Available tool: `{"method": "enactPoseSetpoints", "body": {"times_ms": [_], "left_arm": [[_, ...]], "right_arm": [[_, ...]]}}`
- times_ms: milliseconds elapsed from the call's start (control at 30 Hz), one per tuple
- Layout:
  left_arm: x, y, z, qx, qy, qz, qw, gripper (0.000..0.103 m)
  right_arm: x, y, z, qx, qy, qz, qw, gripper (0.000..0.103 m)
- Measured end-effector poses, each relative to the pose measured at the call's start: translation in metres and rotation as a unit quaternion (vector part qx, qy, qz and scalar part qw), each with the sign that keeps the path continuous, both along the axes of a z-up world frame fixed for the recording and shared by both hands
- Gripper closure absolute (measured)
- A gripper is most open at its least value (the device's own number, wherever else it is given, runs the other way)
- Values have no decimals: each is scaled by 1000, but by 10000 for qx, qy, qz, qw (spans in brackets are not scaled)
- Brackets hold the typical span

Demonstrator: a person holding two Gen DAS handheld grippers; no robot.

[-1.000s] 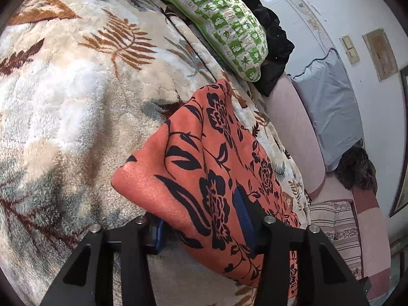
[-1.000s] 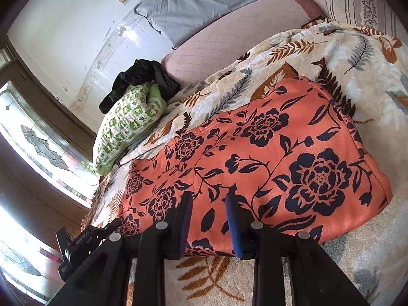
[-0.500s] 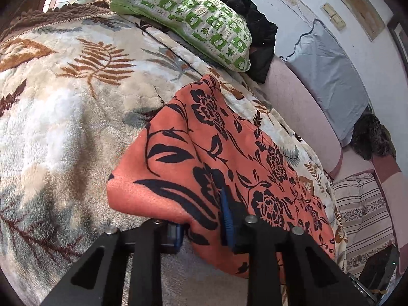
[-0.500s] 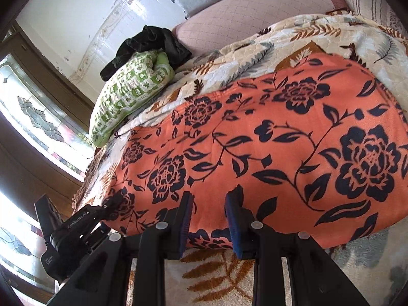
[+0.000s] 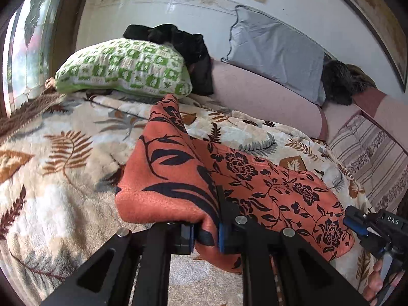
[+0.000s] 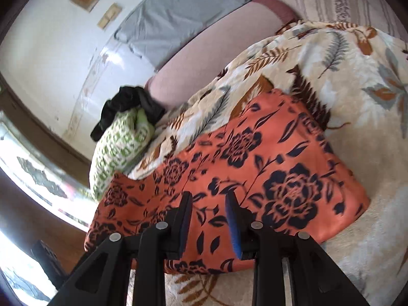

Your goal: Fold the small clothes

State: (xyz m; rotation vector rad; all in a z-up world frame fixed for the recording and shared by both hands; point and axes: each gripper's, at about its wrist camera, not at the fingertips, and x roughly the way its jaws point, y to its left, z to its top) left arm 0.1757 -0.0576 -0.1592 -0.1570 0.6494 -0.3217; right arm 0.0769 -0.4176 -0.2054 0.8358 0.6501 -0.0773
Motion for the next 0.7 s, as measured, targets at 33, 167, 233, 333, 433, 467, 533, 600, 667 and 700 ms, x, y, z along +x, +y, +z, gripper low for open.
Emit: {"method": "enactPoseSetpoints", "body": {"times_ms": [33,167,233,333,433,467,533,600,667,700], "left_arm": [[-1,-12,9,149,-111,-131,9997,90],[-12,-69,37,581,-496,-700,9946,90],[-17,-108,44,789,-574,-1082,9893,90],[-28,-181,42,1116,-622,-1810,9751,90],[-33,-248,17,1418,-256,-2475,9581,88],[-31,-255,10,1181,69,-2627,9576,83],[-28,-249,0,493,751,-2865,9539,79],[-31,-226,1,-67,984,-3198,9423,70],[-37,-195,10,-412,760,-3361,9379,55],[-37,-180,14,-426,538,-3241,9435,43]], "right_arm": [[-5,-15,0,182,-45,-190,9996,73],[-24,-68,-9,917,-179,-713,9931,72],[-34,-89,-10,1130,-294,-922,9889,72],[-46,-115,-9,1352,-440,-1158,9830,72],[-53,-136,-14,1649,-498,-1275,9768,72],[-54,-142,-18,1870,-537,-1297,9723,70],[-51,-147,-24,2310,-523,-1182,9643,42],[-40,-141,-20,2361,-561,-886,9661,19],[-25,-128,-14,2107,-463,-556,9749,19],[-18,-119,-13,2009,-393,-391,9780,19]]}}
